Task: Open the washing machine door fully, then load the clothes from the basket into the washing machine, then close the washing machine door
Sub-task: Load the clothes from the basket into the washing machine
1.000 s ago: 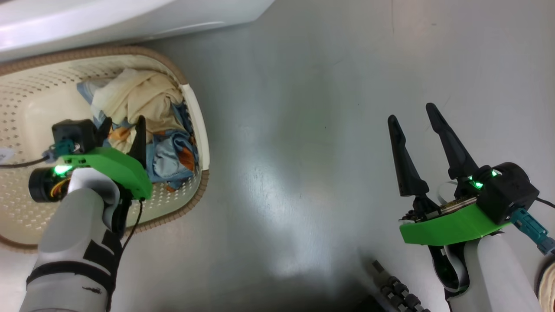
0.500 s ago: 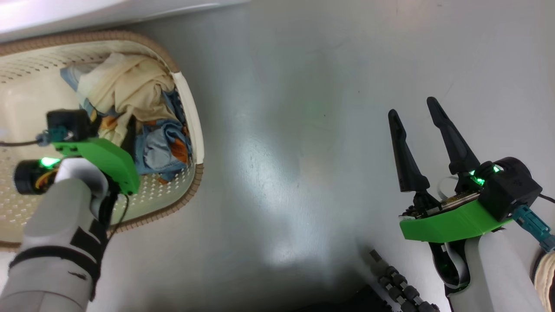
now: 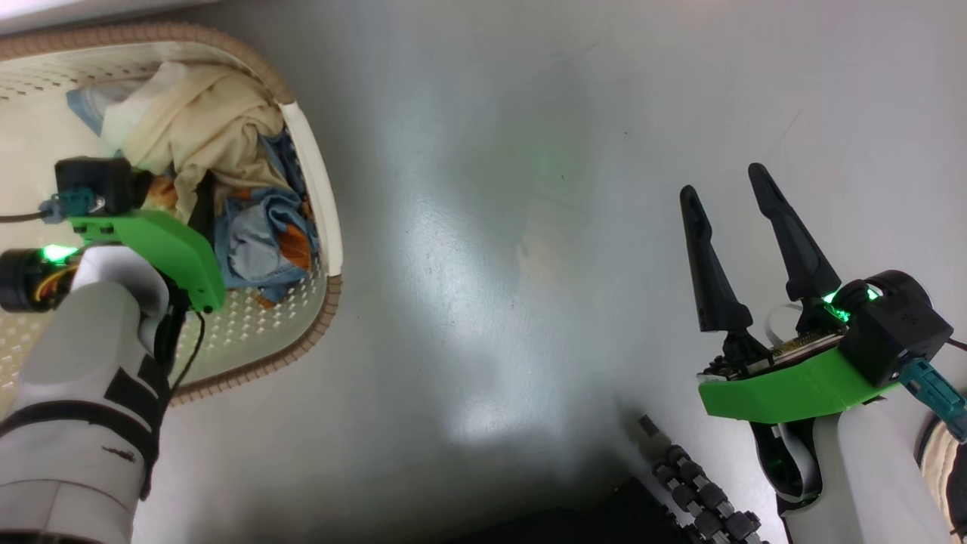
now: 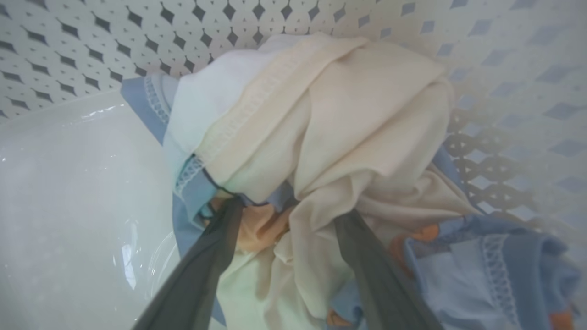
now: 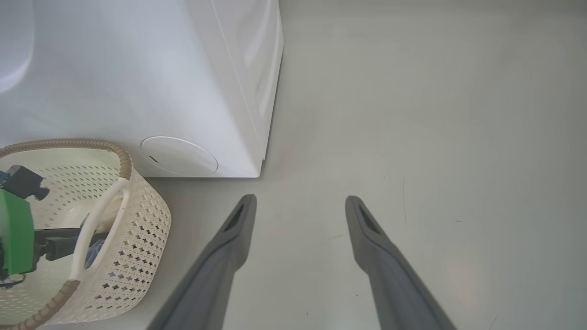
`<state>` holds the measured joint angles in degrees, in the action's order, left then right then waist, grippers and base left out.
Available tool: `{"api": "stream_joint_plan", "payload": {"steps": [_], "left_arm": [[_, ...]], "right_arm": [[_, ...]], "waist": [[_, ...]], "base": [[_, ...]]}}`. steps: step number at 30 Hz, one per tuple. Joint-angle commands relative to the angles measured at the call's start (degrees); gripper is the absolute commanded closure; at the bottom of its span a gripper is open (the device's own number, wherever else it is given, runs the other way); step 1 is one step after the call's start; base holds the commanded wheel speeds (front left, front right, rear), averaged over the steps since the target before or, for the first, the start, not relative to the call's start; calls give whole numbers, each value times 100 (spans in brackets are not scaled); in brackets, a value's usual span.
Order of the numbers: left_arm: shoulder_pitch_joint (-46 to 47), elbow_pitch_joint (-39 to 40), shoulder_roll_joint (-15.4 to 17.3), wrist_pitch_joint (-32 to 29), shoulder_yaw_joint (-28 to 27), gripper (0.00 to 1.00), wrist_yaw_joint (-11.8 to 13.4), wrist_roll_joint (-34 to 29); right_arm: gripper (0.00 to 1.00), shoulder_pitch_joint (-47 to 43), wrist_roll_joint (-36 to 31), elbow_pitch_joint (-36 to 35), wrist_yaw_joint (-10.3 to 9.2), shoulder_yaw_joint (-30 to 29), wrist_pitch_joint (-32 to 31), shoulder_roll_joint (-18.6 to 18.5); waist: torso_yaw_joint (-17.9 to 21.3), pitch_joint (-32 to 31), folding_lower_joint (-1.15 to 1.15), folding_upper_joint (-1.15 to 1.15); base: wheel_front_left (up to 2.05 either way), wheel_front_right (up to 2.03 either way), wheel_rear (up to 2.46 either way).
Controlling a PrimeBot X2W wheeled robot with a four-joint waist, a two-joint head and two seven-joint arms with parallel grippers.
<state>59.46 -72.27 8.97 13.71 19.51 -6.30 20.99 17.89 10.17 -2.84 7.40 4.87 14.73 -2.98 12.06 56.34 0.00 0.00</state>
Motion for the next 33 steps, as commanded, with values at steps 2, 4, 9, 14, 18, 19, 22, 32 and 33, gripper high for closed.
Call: {"api": "stream_joint_plan", "payload": {"steps": [2,4,9,14,18,19,22,32,33], "left_arm": [[-45,-36,225,6,-30,0,75,-37],[-14,-70,262,-114,-7,0,89,-38],[-10,-112,280,-324,50,100,98,-39],[20,-128,315,-249,123,100,86,-60],[-103,-128,271,-63,112,100,66,-2],[-144,-108,278,-9,117,100,64,-3],[-318,-27,273,85,73,100,49,56],[-1518,1579,339,128,-384,100,201,58],[-1646,1750,333,128,-458,100,209,51]], "right_arm": [[0,-198,11,-142,9,109,27,10],[0,-205,6,-154,9,128,27,10],[0,-239,-11,-199,9,127,27,10],[0,-249,-18,-243,9,82,27,10],[0,-193,-32,-210,9,27,27,10],[0,-185,-38,-201,9,11,27,10],[0,-156,-71,-167,9,-31,27,11],[0,-209,-176,67,9,-6,27,11],[0,-215,-186,91,9,-4,27,11]], "waist": [[36,24,0,0],[67,29,0,0],[107,-23,0,0],[116,-75,0,0],[64,-270,0,0],[46,-331,0,0],[-17,-538,0,0],[-336,-1479,0,0],[-370,-1562,0,0]], "base": [[0,0,0],[0,0,0],[0,0,0],[0,0,0],[0,0,0],[0,0,0],[0,0,0],[0,0,0],[0,0,0]]}}
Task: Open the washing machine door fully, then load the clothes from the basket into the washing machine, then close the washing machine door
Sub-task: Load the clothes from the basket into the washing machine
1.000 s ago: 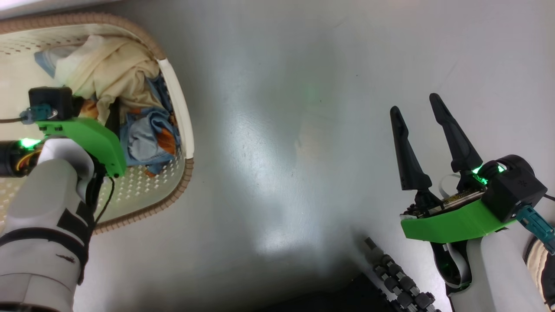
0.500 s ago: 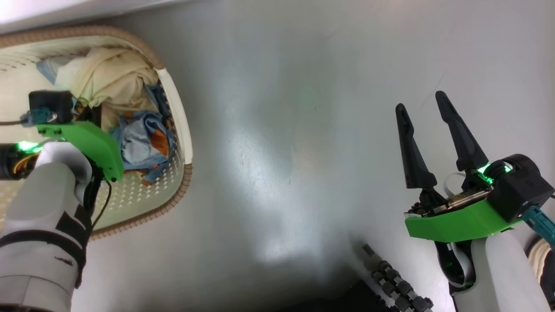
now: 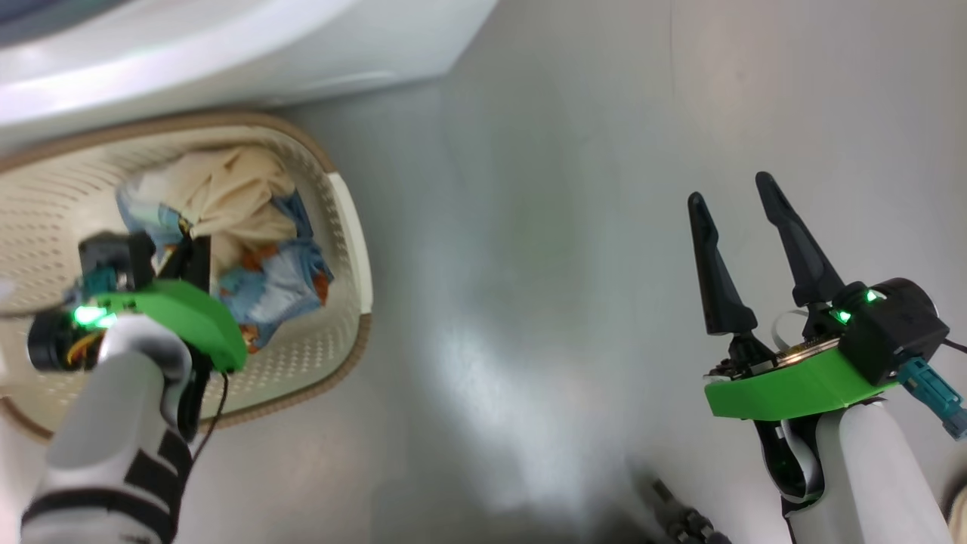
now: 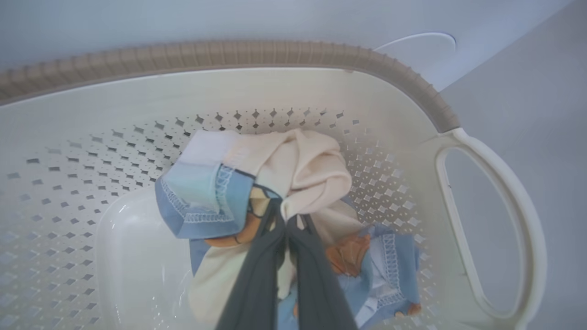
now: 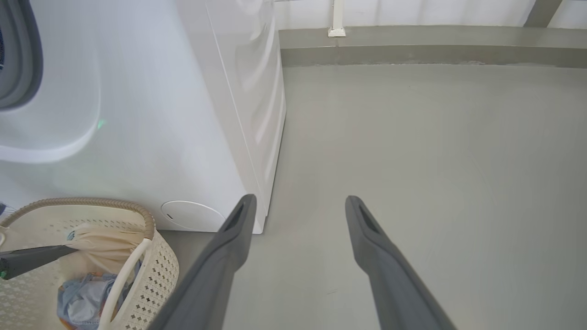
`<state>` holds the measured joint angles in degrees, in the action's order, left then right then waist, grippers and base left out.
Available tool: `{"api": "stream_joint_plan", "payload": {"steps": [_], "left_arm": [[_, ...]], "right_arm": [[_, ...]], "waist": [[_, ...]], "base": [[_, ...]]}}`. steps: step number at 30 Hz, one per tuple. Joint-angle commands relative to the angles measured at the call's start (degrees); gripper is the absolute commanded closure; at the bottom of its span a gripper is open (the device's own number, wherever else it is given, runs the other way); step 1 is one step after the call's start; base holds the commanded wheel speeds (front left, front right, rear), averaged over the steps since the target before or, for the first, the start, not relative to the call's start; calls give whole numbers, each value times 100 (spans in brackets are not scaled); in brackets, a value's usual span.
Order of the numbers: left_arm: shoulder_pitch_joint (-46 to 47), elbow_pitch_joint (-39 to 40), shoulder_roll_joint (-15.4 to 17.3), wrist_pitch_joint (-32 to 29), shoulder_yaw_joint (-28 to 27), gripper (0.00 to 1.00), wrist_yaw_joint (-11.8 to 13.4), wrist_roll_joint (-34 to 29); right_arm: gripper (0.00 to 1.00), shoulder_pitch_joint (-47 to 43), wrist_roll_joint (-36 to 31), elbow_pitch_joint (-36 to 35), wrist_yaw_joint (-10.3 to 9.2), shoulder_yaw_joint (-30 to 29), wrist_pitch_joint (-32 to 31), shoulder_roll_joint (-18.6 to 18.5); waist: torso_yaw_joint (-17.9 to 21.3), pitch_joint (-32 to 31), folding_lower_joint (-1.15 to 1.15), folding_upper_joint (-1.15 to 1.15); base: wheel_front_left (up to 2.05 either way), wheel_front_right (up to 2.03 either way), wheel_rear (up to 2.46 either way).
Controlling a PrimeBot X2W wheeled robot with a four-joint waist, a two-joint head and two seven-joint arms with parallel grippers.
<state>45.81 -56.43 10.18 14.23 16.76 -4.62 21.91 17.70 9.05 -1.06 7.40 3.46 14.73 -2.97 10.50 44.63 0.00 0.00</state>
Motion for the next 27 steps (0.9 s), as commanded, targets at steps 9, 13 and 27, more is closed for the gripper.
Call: {"api": "stream_joint_plan", "payload": {"steps": [9,13,27], "left_arm": [[-1354,1422,10,76,-832,100,94,-235],[-1714,1875,-85,76,-1156,100,81,-345],[-2589,3445,-305,76,-2090,100,25,-807]], "right_arm": [[0,-304,-98,174,9,178,27,-10],[0,-371,-60,267,9,202,27,-54],[0,-690,39,502,9,258,27,-79]], "waist": [[-502,-1182,0,0],[-602,-1510,0,0],[-720,-2468,0,0]], "base": [[0,0,0],[0,0,0],[0,0,0]]}}
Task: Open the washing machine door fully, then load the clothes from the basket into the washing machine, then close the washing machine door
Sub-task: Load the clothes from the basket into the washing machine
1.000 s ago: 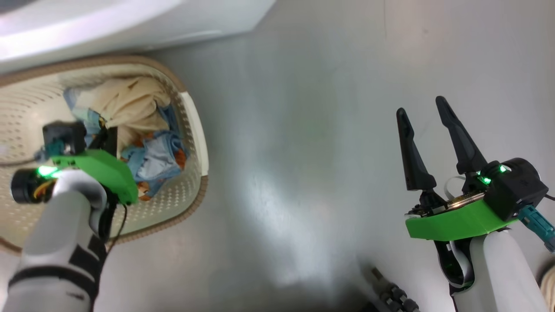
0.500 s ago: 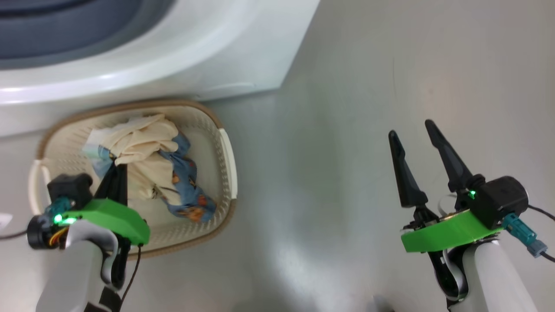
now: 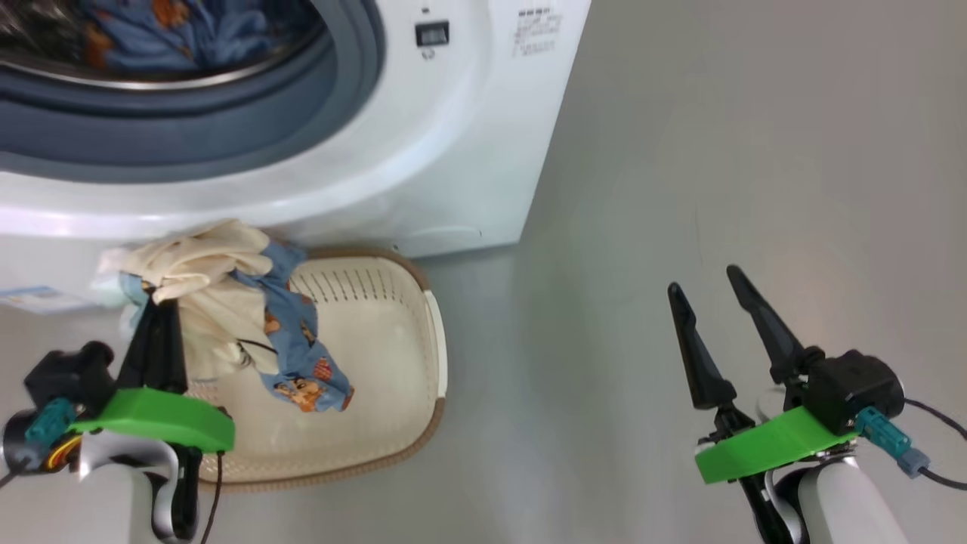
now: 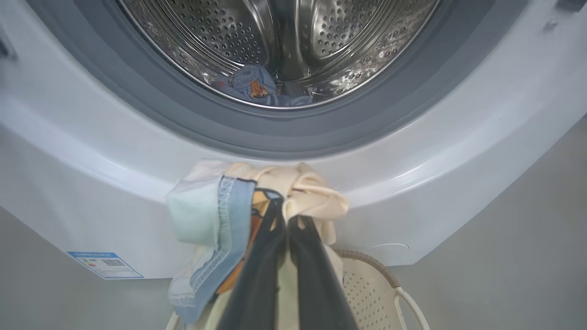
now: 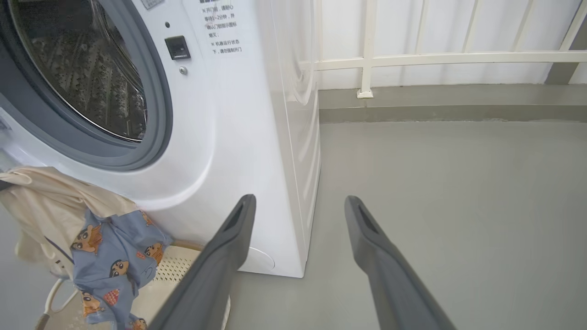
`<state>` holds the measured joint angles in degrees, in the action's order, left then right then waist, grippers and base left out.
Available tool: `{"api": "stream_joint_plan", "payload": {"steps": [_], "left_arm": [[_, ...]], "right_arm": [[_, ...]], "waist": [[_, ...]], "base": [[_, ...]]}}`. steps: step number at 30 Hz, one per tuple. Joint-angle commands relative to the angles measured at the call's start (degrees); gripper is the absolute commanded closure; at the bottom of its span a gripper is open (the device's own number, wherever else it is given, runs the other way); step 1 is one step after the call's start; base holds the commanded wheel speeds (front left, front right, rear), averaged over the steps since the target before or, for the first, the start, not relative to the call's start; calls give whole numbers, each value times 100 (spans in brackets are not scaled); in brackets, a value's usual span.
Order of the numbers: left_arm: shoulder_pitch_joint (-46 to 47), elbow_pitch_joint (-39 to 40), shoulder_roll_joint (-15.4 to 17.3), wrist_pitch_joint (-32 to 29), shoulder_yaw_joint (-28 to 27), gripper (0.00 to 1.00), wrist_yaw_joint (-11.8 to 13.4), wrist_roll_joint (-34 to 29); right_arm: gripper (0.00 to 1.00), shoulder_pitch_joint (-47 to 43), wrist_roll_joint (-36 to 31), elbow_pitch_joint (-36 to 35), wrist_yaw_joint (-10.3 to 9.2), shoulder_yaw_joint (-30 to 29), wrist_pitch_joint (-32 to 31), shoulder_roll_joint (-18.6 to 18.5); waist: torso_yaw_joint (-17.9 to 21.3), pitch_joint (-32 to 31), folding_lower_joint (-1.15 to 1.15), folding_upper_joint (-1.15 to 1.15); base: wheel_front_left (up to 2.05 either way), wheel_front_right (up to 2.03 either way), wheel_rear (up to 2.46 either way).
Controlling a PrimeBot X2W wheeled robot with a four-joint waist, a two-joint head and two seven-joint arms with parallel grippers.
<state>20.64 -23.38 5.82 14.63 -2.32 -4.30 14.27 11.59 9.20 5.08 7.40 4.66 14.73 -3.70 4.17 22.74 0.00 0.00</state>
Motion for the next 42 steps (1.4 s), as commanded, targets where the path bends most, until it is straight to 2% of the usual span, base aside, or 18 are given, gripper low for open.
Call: {"api": "stream_joint_plan", "payload": {"steps": [1,10,21,32,42], "left_arm": [[-131,271,105,37,-219,100,6,-89],[-574,1194,-2,37,-519,100,-8,-364],[-1204,1815,-51,37,-721,100,-13,-564],[-1750,2073,-93,37,-877,100,41,-654],[-1807,2079,-149,37,-844,100,54,-653]], "right_arm": [[0,-108,30,-100,9,140,27,-6],[0,-386,84,-3,9,197,27,-10],[0,-754,149,33,9,199,27,-14],[0,-921,170,-31,9,215,27,-43],[0,-921,175,-58,9,227,27,-30]], "waist": [[-93,-352,0,0],[-149,-960,0,0],[-218,-1528,0,0],[-192,-1696,0,0],[-184,-1638,0,0]], "base": [[0,0,0],[0,0,0],[0,0,0],[0,0,0],[0,0,0]]}}
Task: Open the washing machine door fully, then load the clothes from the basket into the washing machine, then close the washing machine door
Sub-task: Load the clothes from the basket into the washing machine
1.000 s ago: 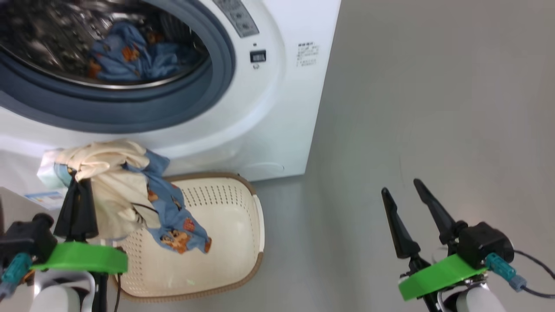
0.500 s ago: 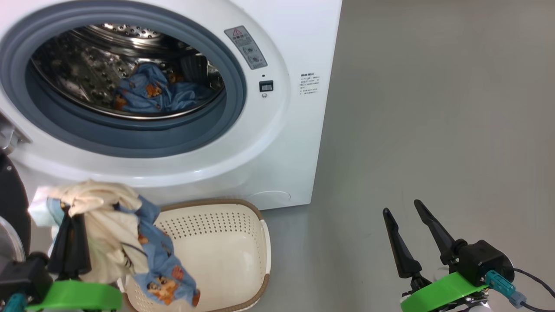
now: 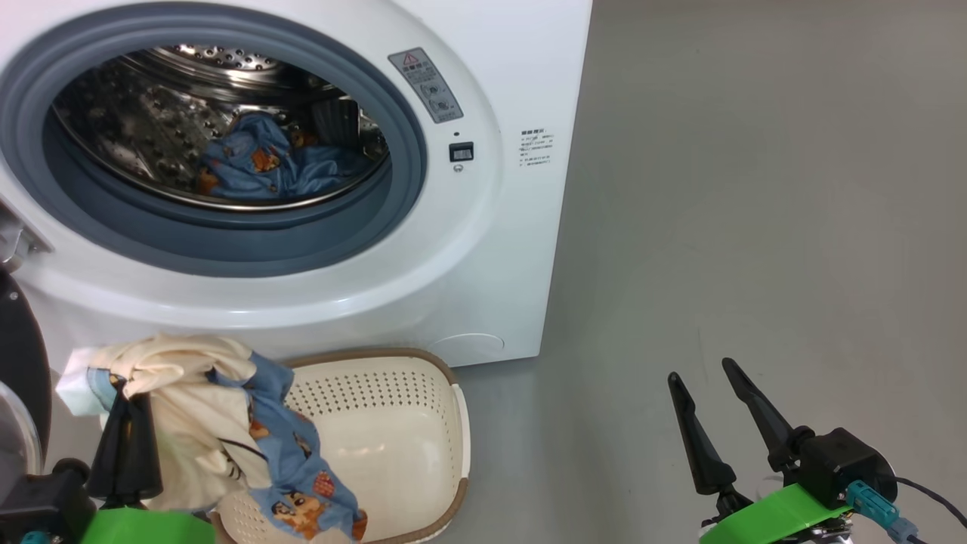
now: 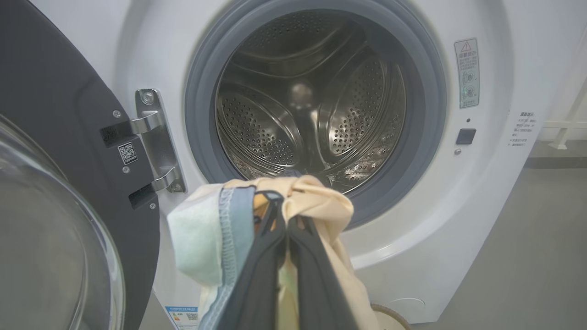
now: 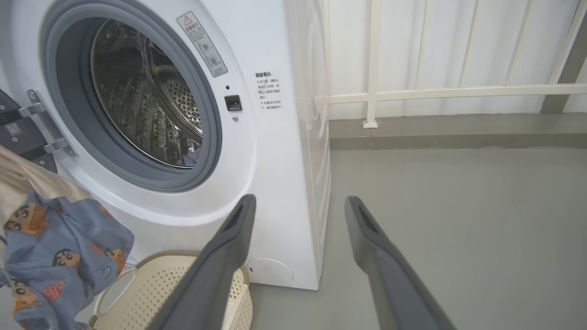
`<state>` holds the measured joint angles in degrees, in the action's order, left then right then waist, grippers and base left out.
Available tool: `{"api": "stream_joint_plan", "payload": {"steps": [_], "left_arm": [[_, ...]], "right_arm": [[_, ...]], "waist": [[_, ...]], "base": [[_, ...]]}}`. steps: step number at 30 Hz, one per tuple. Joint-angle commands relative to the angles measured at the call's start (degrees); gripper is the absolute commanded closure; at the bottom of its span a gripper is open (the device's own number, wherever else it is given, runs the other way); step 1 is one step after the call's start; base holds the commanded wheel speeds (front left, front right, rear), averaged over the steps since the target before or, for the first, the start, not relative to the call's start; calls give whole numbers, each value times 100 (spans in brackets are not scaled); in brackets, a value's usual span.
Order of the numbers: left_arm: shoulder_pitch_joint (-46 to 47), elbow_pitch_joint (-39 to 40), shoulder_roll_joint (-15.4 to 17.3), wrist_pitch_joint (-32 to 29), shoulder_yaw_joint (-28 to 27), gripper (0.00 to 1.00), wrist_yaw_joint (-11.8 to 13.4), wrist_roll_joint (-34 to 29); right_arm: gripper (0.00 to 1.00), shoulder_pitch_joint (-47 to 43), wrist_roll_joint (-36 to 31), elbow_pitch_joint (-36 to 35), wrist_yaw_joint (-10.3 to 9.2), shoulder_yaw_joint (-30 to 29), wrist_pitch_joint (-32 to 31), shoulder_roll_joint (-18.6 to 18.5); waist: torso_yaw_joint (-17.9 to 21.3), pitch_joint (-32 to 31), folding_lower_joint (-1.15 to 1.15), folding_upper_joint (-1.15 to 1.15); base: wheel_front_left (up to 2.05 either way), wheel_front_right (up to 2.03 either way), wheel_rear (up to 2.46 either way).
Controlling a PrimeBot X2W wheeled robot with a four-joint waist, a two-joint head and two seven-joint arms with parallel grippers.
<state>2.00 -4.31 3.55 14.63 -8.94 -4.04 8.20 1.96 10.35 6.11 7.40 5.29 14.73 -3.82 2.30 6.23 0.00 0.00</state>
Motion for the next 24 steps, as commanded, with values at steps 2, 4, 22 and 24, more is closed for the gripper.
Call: {"api": "stream_joint_plan", "payload": {"steps": [2,4,22,24], "left_arm": [[62,168,68,37,-173,100,28,-45],[75,150,62,37,-169,100,20,-40],[879,-264,66,37,-137,100,-106,3],[1030,-351,85,37,-150,100,-122,16]], "right_arm": [[0,51,59,-168,9,165,27,-21],[0,59,55,-175,9,163,27,-24],[0,348,2,-259,9,189,27,-20],[0,400,-1,-270,9,197,27,-13]], "waist": [[10,41,0,0],[16,70,0,0],[150,955,0,0],[188,1074,0,0]], "base": [[0,0,0],[0,0,0],[0,0,0],[0,0,0]]}}
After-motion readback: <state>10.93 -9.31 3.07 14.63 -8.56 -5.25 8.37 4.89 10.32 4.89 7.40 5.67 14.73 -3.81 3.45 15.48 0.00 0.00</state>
